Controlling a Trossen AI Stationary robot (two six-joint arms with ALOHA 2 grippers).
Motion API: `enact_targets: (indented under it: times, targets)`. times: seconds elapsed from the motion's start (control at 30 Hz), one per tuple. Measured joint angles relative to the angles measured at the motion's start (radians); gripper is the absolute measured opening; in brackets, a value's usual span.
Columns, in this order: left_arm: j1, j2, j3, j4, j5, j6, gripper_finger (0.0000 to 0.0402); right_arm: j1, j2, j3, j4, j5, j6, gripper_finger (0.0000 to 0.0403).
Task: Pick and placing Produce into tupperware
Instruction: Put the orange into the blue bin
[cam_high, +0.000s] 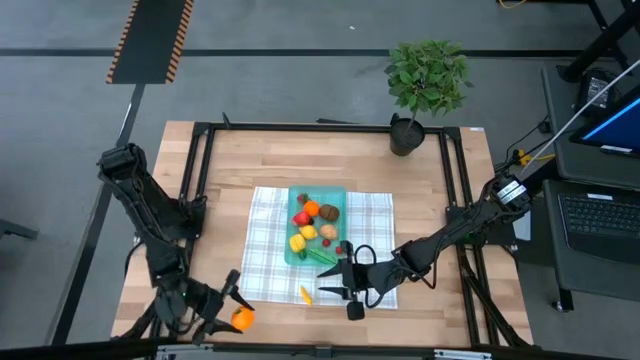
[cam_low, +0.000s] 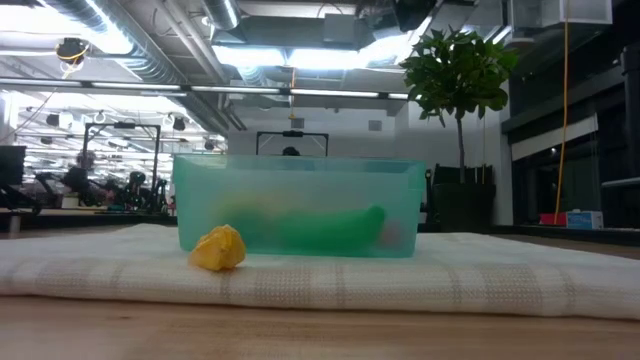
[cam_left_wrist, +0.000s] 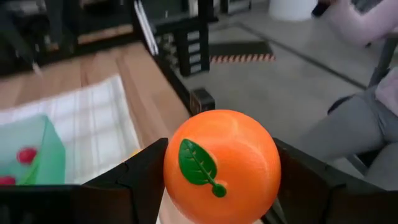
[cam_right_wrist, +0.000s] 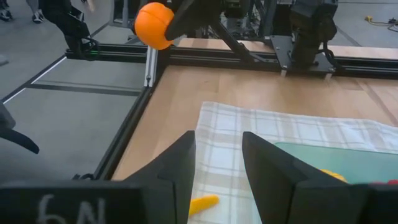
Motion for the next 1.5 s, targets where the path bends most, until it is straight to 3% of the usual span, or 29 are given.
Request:
enact_targets:
  times: [0.13, 0.43, 0.87, 1.33, 1.5]
  targets:
    - [0.018, 0.000, -0.075, 0.191, 0.029, 0.084, 0.0241, 0.001, 0.000, 0.000, 0.007, 0.000, 0.000, 0.0135]
    - [0.085, 0.000, -0.225, 0.440, 0.078, 0.104, 0.0241, 0.001, 0.000, 0.000, 0.007, 0.000, -0.003, 0.0135]
    - [0.206, 0.000, -0.239, 0.440, 0.077, 0.173, 0.0243, 0.000, 0.000, 0.000, 0.007, 0.000, -0.004, 0.0135]
    - [0.465, 0.000, -0.239, 0.476, 0.062, 0.157, 0.0243, 0.000, 0.000, 0.000, 0.006, 0.000, -0.008, 0.0135]
    - [0.536, 0.000, -0.239, 0.509, 0.062, 0.157, 0.0244, 0.000, 0.000, 0.000, 0.006, 0.062, -0.008, 0.0135]
